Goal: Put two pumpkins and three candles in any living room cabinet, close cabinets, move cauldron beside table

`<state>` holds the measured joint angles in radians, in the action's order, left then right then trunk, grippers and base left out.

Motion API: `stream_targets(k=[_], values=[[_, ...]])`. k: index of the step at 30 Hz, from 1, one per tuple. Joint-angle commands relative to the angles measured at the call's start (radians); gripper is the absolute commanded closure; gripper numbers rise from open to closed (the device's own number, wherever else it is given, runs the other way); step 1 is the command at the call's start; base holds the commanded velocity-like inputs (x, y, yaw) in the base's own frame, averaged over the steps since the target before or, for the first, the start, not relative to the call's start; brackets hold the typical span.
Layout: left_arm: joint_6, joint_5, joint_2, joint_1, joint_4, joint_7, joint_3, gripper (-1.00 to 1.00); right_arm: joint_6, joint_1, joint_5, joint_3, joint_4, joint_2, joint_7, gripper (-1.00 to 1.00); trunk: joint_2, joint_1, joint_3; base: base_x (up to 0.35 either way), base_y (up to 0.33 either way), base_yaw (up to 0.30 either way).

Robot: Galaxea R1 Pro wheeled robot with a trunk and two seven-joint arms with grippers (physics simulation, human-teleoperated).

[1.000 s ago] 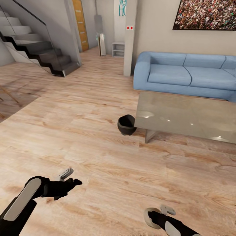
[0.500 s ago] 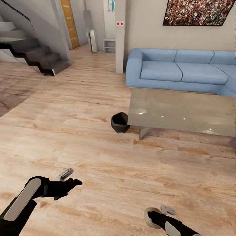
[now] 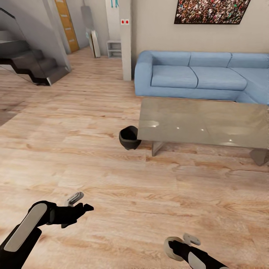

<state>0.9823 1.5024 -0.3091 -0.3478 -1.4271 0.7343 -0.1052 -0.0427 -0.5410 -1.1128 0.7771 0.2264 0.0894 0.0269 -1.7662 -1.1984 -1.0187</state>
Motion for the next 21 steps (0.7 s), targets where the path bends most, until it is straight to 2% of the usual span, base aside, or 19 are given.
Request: stream_targets(k=[1,21], values=[[-0.001,0.010,-0.001,0.000,-0.001,0.010,-0.001,-1.00,-0.003,-0.001,-0.005,0.005,0.002,0.001,0.002,1.00,0.000,0.000,-0.002,0.000,0.000,-0.155],[-0.001,0.010,-0.001,0.000,0.002,0.009,-0.001,-1.00,-0.003,-0.001,-0.005,0.004,0.002,0.003,-0.002,1.00,0.000,0.000,-0.030,0.000,0.000,-0.155]])
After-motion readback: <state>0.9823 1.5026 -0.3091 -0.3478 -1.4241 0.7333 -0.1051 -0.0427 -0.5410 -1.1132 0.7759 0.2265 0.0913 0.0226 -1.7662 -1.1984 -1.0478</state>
